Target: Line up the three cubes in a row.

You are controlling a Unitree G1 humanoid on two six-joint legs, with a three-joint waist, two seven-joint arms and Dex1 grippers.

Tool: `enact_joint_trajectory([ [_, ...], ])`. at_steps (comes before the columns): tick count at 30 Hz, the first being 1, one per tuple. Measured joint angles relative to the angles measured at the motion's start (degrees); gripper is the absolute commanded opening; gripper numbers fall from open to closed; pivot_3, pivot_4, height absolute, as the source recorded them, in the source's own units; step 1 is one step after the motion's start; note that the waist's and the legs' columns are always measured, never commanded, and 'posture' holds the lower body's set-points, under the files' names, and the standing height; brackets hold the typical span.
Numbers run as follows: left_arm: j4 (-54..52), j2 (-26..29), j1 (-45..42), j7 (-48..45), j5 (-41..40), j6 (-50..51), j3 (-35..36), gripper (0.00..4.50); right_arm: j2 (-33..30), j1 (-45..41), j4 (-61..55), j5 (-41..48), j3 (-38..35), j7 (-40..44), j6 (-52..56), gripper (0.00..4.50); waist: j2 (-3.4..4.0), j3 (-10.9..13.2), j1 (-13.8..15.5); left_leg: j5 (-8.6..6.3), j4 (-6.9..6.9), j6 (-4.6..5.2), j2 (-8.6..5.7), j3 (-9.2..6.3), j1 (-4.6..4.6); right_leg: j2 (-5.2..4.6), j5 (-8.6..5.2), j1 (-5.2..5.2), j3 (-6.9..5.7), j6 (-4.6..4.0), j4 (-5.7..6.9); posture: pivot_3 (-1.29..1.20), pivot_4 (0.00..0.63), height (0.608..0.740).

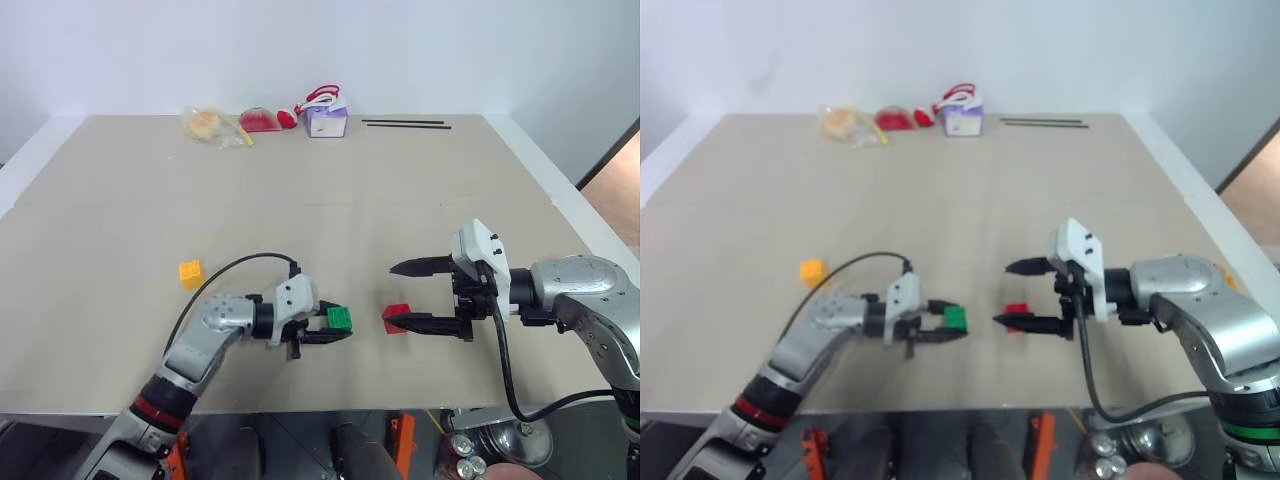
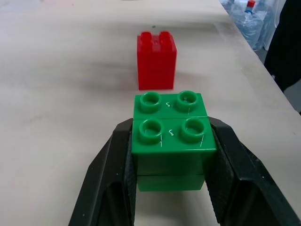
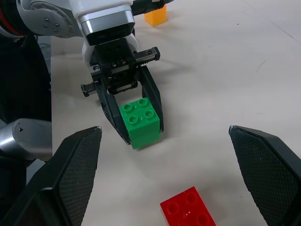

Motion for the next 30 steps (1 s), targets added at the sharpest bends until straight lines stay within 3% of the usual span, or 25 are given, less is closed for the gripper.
enact_joint_trajectory([
  [17, 3.61, -0.59, -1.65, -1.55, 0.98, 0.5, -0.87, 1.34, -0.76, 1.14, -0.52, 0.03, -0.22, -0.27, -0.96, 4.5, 0.0, 0.0, 0.04, 0.0, -0.01, 0.0, -0.01, -0.01, -0.02, 0.0, -0.02, 0.0, 0.0, 0.02, 0.0, 0.0, 0.15, 0.74],
  [19, 3.88, -0.65, -1.94, -1.61, 0.97, 0.5, -1.05, 2.4, -0.84, 1.19, -0.53, 0.07, -0.55, -0.2, -1.06, 4.5, 0.0, 0.0, 0.04, 0.0, -0.01, 0.0, -0.01, -0.01, -0.02, 0.0, -0.02, 0.0, 0.0, 0.02, 0.0, 0.0, 0.15, 0.74],
  [21, 4.35, -0.67, -2.02, -1.67, 0.99, 0.51, -1.16, 2.91, -0.94, 1.19, -0.54, 0.15, -1.44, -0.1, -1.42, 4.5, 0.0, 0.0, 0.04, 0.0, -0.01, 0.0, -0.01, -0.01, -0.02, 0.0, -0.02, 0.0, 0.0, 0.02, 0.0, 0.0, 0.15, 0.74],
  [25, 4.97, -0.63, -2.03, -1.68, 0.98, 0.51, -1.16, 4.42, -0.99, 1.2, -0.53, 0.13, -1.72, 0.08, -2.52, 4.5, 0.0, 0.0, 0.02, 0.0, -0.02, 0.0, -0.01, -0.01, -0.02, 0.0, -0.02, 0.0, 0.0, 0.02, 0.0, 0.0, 0.15, 0.74],
  [30, 4.84, -0.58, -2.06, -1.69, 0.51, 0.5, -0.9, 4.47, -0.98, 1.17, -0.52, 0.46, -1.72, 0.11, -2.83, 4.5, 0.0, 0.0, 0.02, 0.0, -0.02, 0.0, -0.01, -0.01, -0.02, 0.0, -0.02, 0.0, 0.0, 0.02, 0.0, 0.0, 0.15, 0.74],
])
